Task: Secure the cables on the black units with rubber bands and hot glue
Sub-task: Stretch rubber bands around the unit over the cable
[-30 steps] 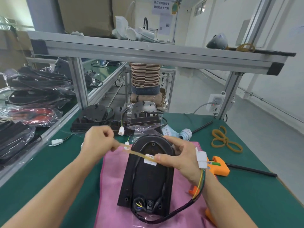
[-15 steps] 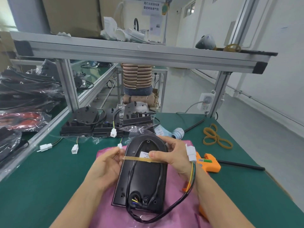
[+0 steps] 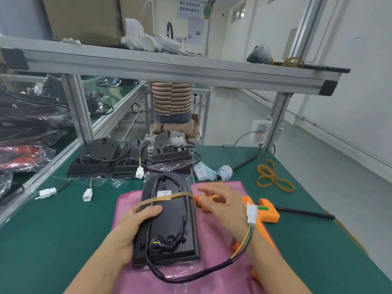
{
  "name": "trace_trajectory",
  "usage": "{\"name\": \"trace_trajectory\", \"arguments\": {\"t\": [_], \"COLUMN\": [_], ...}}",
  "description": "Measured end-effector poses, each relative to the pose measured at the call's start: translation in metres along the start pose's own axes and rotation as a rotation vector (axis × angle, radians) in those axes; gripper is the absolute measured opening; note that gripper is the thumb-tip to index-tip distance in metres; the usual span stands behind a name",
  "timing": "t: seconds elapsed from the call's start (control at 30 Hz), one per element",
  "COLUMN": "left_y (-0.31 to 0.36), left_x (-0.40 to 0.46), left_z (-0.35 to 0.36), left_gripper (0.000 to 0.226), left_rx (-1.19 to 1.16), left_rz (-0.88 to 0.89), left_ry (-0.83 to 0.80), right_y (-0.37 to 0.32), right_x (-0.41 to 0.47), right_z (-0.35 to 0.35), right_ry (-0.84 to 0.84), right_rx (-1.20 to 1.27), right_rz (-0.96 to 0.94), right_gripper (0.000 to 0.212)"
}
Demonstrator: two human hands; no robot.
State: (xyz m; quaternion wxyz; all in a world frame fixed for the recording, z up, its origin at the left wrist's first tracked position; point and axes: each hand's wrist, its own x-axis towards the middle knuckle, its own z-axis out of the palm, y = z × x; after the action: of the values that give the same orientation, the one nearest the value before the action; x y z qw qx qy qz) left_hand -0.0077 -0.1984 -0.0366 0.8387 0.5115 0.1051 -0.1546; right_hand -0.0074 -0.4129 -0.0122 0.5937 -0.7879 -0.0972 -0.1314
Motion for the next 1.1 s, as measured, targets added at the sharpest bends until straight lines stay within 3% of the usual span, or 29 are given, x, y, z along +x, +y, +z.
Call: {"name": "trace_trajectory", "arguments": {"t": [0.2,0.3,0.43,0.6,0.7,0.8,0.9,0.93,1.0,1.1], "left_y": [0.001,0.001,0.002,0.002,0.005,0.008,0.010,0.010,0.009,0.007], "left_x": [-0.002,-0.002,-0.001,0.004,0.006,0.010,0.014,0.015,0.015,0.014], "left_z": [0.004,0.005,0.007,0.003,0.004,0.007,0.009,0.010,0.013,0.016], "left_gripper": [0.044,0.046,0.049,0.059,0.062,0.049,0.041,0.038,0.030,0.018], "left_rx": [0.000,0.027,0.036,0.079,0.118,0.080,0.059,0.072,0.100,0.093], "left_rz": [-0.017,-0.025,-0.040,-0.071,-0.119,-0.138,-0.138,-0.136,-0.141,-0.139], "left_ry": [-0.009,-0.020,-0.014,0.018,0.010,0.010,0.067,0.081,0.109,0.158], "right_y": [-0.003,-0.007,-0.009,0.001,0.005,0.003,-0.001,-0.001,0.004,0.005], "right_x": [0.007,0.013,0.019,0.023,0.031,0.034,0.027,0.025,0.028,0.034], "right_z": [0.005,-0.002,-0.012,-0.012,-0.024,-0.047,-0.075,-0.082,-0.092,-0.099], "right_ry": [-0.063,-0.196,-0.370,-0.382,-0.433,-0.609,-0.838,-0.843,-0.638,-0.058], "right_rx": [-0.244,-0.363,-0.417,-0.477,-0.573,-0.745,-0.656,-0.673,-0.791,-0.886], "right_rz": [-0.132,-0.159,-0.213,-0.238,-0.128,-0.011,0.262,0.336,0.406,0.379], "right_gripper": [0.013,0.003,0.006,0.006,0.005,0.021,0.020,0.017,0.011,0.021]}}
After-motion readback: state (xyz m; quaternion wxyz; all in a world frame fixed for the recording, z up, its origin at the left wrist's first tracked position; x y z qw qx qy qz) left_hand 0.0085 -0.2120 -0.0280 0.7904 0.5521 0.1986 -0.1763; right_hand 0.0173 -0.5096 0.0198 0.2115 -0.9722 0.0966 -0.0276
